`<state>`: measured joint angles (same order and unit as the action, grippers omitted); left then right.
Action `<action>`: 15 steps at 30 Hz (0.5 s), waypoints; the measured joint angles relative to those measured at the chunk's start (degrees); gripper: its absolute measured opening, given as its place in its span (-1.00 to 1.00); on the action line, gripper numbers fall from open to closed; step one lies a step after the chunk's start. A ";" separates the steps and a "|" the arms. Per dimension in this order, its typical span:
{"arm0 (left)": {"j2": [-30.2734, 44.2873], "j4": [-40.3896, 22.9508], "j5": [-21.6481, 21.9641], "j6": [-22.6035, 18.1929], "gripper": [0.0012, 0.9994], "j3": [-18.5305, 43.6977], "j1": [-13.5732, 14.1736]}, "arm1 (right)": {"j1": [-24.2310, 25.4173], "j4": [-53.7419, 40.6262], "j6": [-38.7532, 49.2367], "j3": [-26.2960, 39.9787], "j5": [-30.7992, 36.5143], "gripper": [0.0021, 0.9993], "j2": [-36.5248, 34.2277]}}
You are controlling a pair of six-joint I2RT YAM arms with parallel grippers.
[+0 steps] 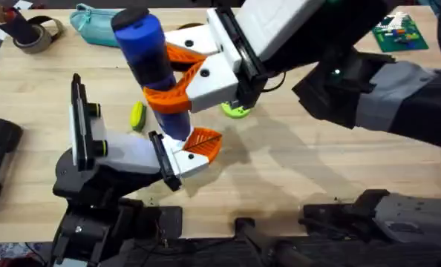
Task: Pick up the gripper from the table and insert it into the empty holder that is missing its gripper. Then pick up a screw, insert it into the mounting hole, and use the screwdriver to tighten it. Finally, clean up the table by picking up the vegetable and placing it into the bucket.
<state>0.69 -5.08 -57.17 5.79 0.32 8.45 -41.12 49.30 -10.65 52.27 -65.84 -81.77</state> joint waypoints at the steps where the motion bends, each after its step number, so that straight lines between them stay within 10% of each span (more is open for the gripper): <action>1: 0.00 0.00 0.00 0.01 -0.98 0.00 0.00 | 0.00 0.00 0.00 0.00 -0.01 -0.93 0.01; 15: 0.00 0.00 0.00 -0.40 -0.98 0.00 0.00 | 0.00 0.02 0.23 -0.52 -0.02 -0.94 -0.01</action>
<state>0.69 -5.08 -57.17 5.39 0.32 8.45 -41.12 49.32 -10.41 51.75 -65.87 -81.78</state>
